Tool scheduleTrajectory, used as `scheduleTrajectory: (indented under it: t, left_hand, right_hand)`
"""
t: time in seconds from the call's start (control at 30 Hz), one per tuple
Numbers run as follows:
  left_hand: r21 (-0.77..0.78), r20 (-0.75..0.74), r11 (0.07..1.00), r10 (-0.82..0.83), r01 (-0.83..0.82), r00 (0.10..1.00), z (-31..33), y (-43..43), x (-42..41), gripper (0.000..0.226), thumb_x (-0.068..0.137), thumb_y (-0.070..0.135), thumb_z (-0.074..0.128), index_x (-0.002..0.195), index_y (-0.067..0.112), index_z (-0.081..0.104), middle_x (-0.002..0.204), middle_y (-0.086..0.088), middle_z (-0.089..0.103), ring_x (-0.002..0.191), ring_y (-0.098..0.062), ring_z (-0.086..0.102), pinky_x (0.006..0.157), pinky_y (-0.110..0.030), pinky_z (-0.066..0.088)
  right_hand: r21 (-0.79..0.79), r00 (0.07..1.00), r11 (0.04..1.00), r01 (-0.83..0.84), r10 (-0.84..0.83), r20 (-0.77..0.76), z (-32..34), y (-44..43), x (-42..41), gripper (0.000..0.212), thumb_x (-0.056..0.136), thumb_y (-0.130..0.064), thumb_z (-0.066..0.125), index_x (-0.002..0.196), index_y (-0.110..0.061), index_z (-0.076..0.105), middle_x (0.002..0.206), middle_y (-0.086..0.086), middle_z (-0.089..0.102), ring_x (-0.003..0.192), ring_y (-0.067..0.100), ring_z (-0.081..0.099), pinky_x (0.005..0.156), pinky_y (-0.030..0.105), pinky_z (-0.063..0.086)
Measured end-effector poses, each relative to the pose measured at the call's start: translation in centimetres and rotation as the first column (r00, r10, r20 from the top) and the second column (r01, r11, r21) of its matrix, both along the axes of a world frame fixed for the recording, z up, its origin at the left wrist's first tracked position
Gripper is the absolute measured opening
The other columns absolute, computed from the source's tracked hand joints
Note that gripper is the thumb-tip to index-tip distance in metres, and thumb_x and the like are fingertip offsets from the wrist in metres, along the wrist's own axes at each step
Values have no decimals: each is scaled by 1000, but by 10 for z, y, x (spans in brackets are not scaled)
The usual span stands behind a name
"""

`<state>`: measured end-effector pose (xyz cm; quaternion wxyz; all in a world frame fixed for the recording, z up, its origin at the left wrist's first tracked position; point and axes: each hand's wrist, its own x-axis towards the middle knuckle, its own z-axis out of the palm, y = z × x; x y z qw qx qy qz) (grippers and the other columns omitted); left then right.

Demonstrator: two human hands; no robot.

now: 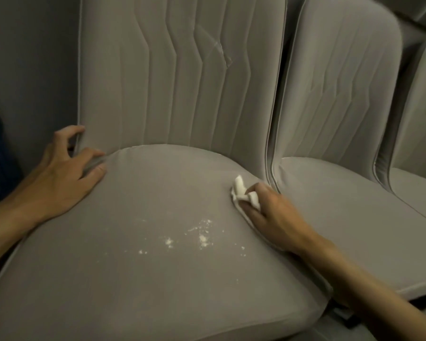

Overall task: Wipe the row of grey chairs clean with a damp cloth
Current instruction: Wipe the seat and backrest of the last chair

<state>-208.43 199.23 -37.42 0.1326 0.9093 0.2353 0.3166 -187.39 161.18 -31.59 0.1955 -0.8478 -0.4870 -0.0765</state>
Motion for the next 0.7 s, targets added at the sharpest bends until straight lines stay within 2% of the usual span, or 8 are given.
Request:
scheduleTrajectory:
  t: [0.07, 0.13, 0.27, 0.33, 0.4, 0.53, 0.63, 0.7]
  left_hand:
    - [8, 17, 1000, -13, 13, 1000, -1, 3, 1, 35, 91, 59, 52, 118, 38, 56, 153, 14, 17, 130, -45, 40, 111, -52, 31]
    - [32, 33, 999, -39, 38, 999, -2, 2, 0, 24, 95, 61, 52, 113, 46, 56, 148, 33, 11, 129, -46, 40, 111, -52, 32]
    - [69, 44, 996, -57, 54, 997, -1, -1, -2, 10, 95, 67, 50, 102, 70, 45, 144, 43, 0, 129, -44, 38, 111, -60, 35]
    - [68, 27, 997, -29, 27, 999, -1, 0, -3, 15, 94, 69, 48, 106, 60, 53, 144, 41, 3, 130, -46, 39, 111, -61, 36]
    - [51, 38, 998, -23, 21, 999, -1, 1, -1, 41, 91, 74, 43, 113, 42, 57, 143, 41, 4, 130, -48, 39, 111, -61, 35]
    - [17, 25, 1000, -10, 10, 1000, -1, 2, 2, 35, 96, 64, 50, 116, 36, 57, 145, 28, 13, 129, -47, 39, 112, -59, 34]
    - [-4, -1, 1000, 3, -3, 1000, 3, -1, 3, 37, 90, 57, 52, 117, 33, 60, 151, 13, 18, 129, -48, 41, 113, -57, 34]
    - [-13, -21, 1000, 1, -1, 1000, 6, -5, 2, 43, 90, 58, 51, 119, 30, 62, 152, 13, 17, 130, -48, 41, 114, -60, 35]
  right_hand:
    - [29, 991, 991, -129, 128, 32, -8, -10, -28, 33, 100, -60, 43, 100, -27, 50, 92, -14, 57, 75, 4, 51, 65, 19, 36]
    - [2, 979, 979, -204, 204, 15, -9, -19, -39, 30, 101, -60, 43, 100, -30, 47, 92, -16, 55, 74, -2, 49, 65, 13, 37]
    - [-77, 999, 996, -48, 48, -1, 6, -11, 5, 33, 100, -54, 47, 103, -21, 52, 101, -3, 59, 86, 20, 59, 75, 36, 46]
    - [-67, 991, 989, 129, -131, -32, 10, 2, 22, 34, 101, -47, 51, 103, -13, 55, 104, 7, 61, 94, 30, 59, 78, 38, 45]
    - [-21, 988, 988, 153, -154, -15, 3, 11, 9, 34, 100, -48, 52, 102, -14, 54, 103, 5, 61, 93, 28, 58, 77, 37, 44]
    - [51, 976, 975, -218, 219, -12, -12, -4, -56, 29, 102, -59, 44, 100, -30, 47, 92, -13, 56, 77, 7, 53, 65, 12, 36]
    - [-8, 972, 972, -236, 236, -17, -6, -1, -36, 29, 102, -53, 48, 102, -24, 50, 96, -9, 58, 80, 13, 56, 67, 23, 37]
    - [-58, 998, 997, -55, 55, -4, 6, 15, -7, 32, 101, -47, 51, 104, -15, 53, 103, 2, 61, 90, 24, 58, 73, 33, 41]
